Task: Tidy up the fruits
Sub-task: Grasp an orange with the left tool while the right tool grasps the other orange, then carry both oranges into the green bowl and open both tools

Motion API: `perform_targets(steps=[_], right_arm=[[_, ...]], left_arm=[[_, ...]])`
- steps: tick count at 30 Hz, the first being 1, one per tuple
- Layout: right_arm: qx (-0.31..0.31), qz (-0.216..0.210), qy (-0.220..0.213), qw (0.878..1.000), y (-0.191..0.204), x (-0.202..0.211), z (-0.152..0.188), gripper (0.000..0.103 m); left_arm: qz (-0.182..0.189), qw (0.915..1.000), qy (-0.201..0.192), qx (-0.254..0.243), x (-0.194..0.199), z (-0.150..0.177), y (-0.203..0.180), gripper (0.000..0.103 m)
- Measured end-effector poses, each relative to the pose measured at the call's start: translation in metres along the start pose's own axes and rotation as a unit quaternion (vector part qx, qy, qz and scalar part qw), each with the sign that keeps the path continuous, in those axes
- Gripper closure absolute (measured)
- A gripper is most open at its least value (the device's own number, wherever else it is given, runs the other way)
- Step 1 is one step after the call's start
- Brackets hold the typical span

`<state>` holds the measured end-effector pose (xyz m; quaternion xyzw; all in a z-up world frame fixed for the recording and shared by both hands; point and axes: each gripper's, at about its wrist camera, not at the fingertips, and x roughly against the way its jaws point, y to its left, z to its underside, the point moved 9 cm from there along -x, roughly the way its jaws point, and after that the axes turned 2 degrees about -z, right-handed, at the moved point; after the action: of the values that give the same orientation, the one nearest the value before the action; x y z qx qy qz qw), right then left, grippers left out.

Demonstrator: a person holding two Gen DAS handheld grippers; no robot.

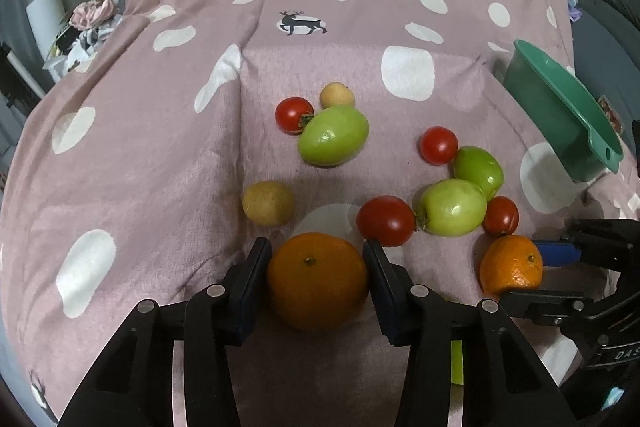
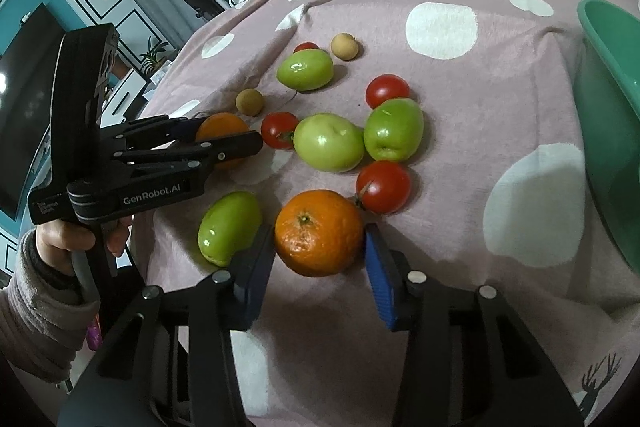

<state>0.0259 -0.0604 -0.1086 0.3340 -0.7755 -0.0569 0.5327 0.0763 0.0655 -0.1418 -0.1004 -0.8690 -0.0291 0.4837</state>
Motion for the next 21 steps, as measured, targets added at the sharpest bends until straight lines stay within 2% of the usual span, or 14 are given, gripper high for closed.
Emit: perform_targets(steps=[12,21], right_arm=[[0.001,-0.012,-0.021,1.000,0.008,0.016,0.003,0.059],[0.013,-0.009,-0.049,0.999,0.015,0.044,0.003,0.059]], left_arm=[[0.017,0.9993,-0.024,0.023,0.032,0.002,-0.005,0.055],[0.029,0.9989,-0.036,0.009,0.054,-0.001,-0.030,0.055]])
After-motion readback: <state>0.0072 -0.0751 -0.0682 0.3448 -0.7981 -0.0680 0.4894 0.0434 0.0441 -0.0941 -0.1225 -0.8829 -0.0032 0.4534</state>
